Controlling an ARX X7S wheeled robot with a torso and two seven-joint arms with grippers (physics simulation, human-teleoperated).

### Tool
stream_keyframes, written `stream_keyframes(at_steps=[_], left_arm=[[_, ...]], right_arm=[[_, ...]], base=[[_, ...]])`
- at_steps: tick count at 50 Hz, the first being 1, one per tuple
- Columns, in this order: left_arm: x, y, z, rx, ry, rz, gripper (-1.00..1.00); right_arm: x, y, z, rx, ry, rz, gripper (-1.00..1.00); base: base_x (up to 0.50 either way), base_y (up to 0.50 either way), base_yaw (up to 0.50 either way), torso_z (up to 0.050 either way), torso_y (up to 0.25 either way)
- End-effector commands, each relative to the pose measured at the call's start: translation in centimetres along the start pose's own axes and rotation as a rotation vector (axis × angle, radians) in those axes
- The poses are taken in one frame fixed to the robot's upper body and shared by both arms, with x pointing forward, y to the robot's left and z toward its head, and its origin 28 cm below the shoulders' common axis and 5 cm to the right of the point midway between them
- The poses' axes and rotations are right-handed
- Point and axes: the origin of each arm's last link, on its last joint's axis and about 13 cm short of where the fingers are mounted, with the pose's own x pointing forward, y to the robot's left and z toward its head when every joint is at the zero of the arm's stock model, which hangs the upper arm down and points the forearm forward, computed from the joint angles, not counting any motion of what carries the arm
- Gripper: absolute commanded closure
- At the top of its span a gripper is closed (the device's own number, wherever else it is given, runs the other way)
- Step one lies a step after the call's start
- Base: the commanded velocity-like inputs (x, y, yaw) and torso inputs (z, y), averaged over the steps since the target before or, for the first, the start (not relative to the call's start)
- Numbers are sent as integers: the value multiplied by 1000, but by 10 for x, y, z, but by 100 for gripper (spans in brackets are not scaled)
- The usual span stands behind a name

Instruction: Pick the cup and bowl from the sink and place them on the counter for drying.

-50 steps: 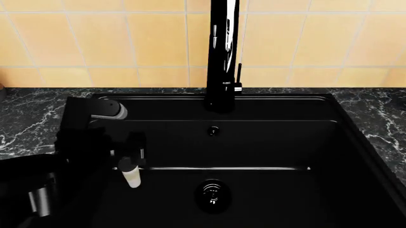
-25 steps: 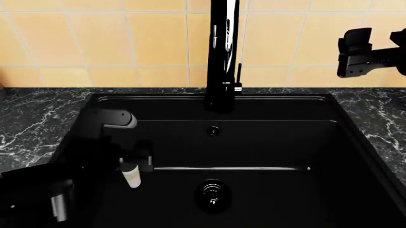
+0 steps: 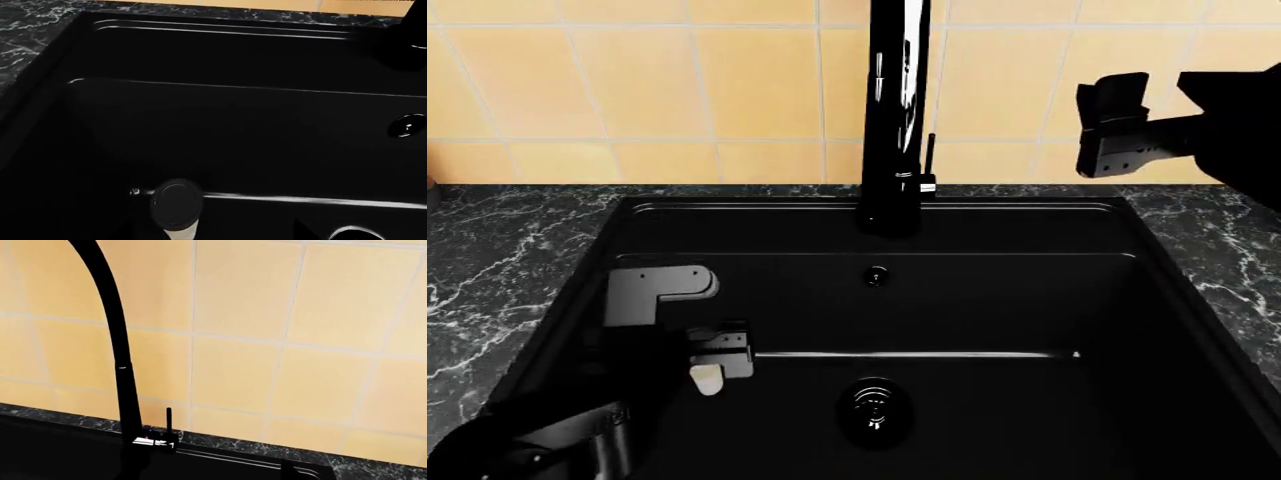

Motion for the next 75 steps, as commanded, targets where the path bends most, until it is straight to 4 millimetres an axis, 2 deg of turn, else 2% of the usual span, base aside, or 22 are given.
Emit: stream_keyframes(at_steps=[1, 17, 26, 40, 55, 58, 75], left_arm=[[17, 0, -13, -25, 6, 80, -100], [55, 3, -24, -41, 26, 144, -100], [71, 3, -23, -19, 32, 166, -100], [88, 9, -29, -7, 40, 187, -100], [101, 5, -40, 13, 82, 176, -100], [103, 11, -45, 14, 91, 182, -100], [123, 17, -58, 37, 136, 181, -100]], right_arm=[[2, 6, -1, -2, -16, 31, -100], [-1, 11, -5, 1, -9, 47, -100], [2, 11, -7, -1, -6, 54, -100], [-2, 12, -6, -2, -18, 54, -100], [1, 12, -8, -1, -18, 63, -100], [-1, 13, -8, -1, -19, 62, -100], [1, 12, -11, -1, -13, 66, -100]], base=[[0, 0, 0, 0, 0], [0, 0, 0, 0, 0], [0, 0, 0, 0, 0], [0, 0, 0, 0, 0], [0, 0, 0, 0, 0], [0, 0, 0, 0, 0], [0, 0, 0, 0, 0]])
